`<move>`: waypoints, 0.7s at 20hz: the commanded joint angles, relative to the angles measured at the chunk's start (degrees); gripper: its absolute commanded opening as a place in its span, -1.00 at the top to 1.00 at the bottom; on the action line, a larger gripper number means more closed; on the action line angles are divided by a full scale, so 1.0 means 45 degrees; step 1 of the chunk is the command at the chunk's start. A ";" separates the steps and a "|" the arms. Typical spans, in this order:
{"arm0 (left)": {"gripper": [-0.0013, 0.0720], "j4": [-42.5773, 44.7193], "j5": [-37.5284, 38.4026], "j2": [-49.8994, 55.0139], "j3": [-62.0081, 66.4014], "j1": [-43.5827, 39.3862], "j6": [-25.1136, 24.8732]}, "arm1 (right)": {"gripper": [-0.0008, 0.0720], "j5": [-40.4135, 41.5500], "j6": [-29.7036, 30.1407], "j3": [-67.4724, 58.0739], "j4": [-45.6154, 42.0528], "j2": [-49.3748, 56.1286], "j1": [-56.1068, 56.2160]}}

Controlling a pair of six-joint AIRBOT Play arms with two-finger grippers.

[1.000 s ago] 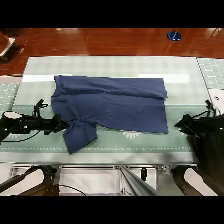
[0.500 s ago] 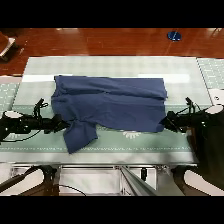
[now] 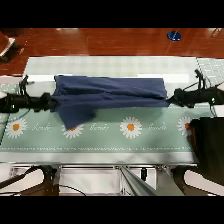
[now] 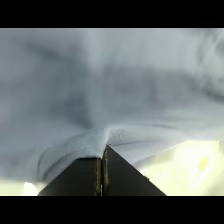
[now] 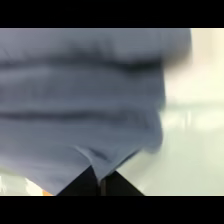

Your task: Fold the shirts.

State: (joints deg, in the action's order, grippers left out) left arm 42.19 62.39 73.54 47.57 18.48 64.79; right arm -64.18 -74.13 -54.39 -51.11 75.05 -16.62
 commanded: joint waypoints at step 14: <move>-0.42 0.0170 0.0797 0.8952 1.1516 -0.1666 0.3313 | -0.14 0.1229 -0.0495 -0.6679 0.1345 0.6450 0.0253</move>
State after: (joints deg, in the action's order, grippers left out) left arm 41.87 64.58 111.13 95.44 10.48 78.74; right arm -59.57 -76.09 -81.65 -45.52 101.65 -15.00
